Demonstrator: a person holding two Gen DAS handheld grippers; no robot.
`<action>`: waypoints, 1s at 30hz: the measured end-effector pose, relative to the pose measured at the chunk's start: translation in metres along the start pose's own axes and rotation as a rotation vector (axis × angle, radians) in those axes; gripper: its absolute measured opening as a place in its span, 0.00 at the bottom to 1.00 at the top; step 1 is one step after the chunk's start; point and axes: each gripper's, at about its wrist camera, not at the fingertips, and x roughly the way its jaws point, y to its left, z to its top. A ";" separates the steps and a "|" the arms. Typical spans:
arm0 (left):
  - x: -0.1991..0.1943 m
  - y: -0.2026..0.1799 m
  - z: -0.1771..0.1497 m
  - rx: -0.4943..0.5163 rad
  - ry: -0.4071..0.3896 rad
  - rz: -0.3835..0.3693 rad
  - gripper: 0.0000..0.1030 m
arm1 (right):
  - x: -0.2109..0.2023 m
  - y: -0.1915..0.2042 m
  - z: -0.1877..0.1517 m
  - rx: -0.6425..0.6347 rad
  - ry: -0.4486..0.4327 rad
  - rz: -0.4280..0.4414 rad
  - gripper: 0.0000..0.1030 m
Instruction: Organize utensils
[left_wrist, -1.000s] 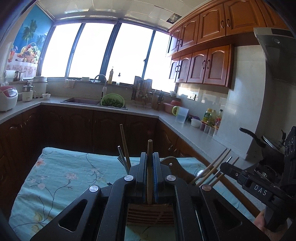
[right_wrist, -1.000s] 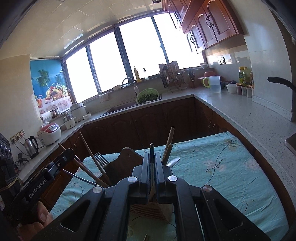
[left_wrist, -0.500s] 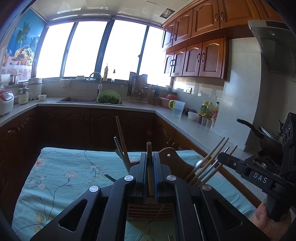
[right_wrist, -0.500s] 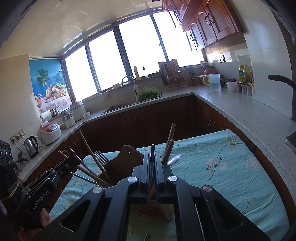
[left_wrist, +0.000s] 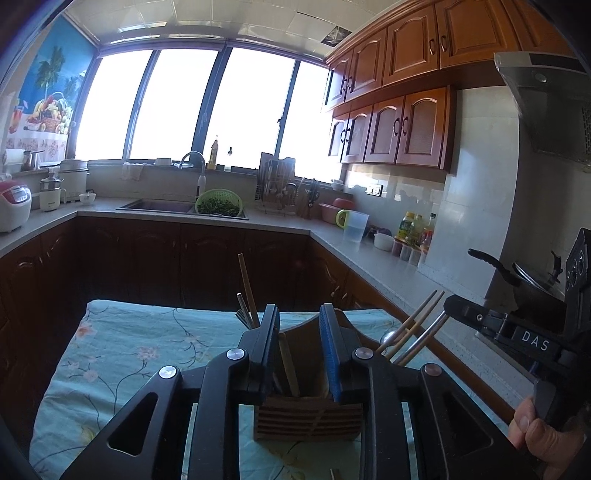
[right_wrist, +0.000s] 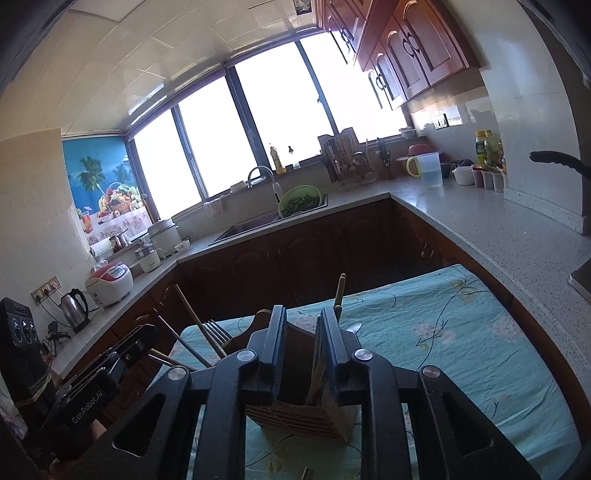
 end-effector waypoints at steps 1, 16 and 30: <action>-0.005 0.001 0.000 -0.003 -0.006 0.002 0.26 | -0.006 0.000 0.001 0.002 -0.016 -0.001 0.46; -0.086 0.008 -0.050 -0.103 0.014 0.092 0.58 | -0.064 -0.012 -0.042 0.035 -0.035 -0.011 0.66; -0.160 0.007 -0.100 -0.178 0.114 0.163 0.61 | -0.092 -0.016 -0.143 0.090 0.129 -0.021 0.67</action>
